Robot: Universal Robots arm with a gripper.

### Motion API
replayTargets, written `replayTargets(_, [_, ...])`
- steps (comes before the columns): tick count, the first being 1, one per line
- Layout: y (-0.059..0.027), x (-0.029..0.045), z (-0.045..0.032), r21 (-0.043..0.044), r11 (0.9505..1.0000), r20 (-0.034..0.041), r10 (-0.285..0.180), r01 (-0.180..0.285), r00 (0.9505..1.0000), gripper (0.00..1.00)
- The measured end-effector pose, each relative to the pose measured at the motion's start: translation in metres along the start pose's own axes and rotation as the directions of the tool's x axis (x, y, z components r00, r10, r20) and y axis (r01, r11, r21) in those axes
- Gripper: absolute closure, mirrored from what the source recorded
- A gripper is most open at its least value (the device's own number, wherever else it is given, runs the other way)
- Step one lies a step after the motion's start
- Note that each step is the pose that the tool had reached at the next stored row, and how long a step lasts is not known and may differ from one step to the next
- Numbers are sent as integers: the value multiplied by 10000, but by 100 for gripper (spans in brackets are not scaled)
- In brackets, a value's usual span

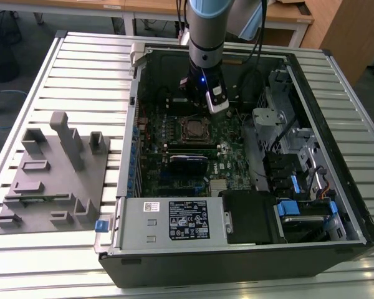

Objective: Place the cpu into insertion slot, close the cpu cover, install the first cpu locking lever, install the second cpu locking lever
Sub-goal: 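Install the first cpu locking lever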

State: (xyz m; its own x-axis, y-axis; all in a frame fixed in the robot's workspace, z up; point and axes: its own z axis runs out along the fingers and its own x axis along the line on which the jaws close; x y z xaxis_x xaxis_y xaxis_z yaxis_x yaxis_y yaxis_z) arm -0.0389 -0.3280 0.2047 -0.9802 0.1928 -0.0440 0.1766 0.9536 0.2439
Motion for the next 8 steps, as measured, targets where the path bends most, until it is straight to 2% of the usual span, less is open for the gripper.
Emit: replayTargets(8, [7, 6, 3, 2, 10000, 15, 44, -44, 10000, 90])
